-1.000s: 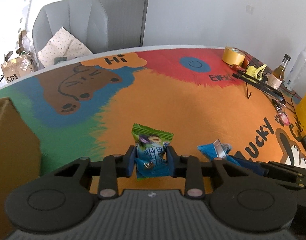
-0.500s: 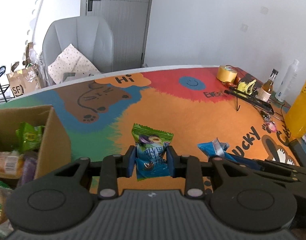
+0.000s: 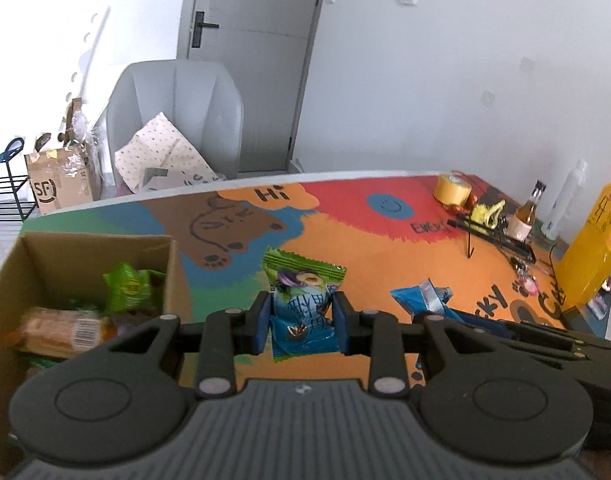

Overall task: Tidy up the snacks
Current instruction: 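Carry the green snack and blue candy into the box and open both tools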

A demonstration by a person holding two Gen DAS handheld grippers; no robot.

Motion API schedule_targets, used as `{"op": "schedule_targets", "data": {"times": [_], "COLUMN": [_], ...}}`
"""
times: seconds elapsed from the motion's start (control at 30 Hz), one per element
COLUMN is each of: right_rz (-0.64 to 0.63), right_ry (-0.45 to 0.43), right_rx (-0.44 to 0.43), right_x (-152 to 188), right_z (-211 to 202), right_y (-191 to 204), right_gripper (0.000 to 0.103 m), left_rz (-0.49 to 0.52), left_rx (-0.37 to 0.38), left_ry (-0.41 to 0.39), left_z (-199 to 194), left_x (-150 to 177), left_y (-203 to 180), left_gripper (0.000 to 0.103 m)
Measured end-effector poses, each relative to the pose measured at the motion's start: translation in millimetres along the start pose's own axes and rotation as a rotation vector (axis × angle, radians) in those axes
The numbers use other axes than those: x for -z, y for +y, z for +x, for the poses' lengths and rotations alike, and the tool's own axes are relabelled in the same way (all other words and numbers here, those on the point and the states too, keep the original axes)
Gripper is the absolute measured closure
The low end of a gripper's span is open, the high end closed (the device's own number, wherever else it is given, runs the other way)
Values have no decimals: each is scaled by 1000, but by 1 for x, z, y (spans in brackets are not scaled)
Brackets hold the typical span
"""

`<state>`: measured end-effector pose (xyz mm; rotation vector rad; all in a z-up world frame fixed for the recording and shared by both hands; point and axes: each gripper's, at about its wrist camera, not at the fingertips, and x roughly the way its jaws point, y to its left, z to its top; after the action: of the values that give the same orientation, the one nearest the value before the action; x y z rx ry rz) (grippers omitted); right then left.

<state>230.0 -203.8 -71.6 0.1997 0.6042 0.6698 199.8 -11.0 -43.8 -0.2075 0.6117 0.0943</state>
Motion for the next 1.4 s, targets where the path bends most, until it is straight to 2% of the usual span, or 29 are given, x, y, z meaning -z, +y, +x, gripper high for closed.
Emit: {"op": "schedule_targets", "data": {"times": [0.33,0.8,0.97,1.1,1.3,1.4], "right_rz": [-58,-140,-180,-207,-221,-203], "right_ry": [-29,3,15,28,53,81], "right_rx": [-45,-97,-112,-118,-124,-151], "right_x": [-11,-6,-2,1,5,5], "right_z": [1,18,20,21,21,21], "right_y": [47,115,138,154,168,172], "right_gripper": [75,75,75,75,74,65], "left_rz": [-36,-132,-152,-172,-182,-177], "left_rx": [-22,-57,-46,-52,-58,-53], "left_ry": [-63,-52,-70,-97,-105,-109], "left_z": [-43,-69,-82,-92,-98,-100], "left_x": [-5,10,18,21,28,30], "left_y": [44,115,132,142,153,155], "left_gripper": [72,70,47,43,28,23]}}
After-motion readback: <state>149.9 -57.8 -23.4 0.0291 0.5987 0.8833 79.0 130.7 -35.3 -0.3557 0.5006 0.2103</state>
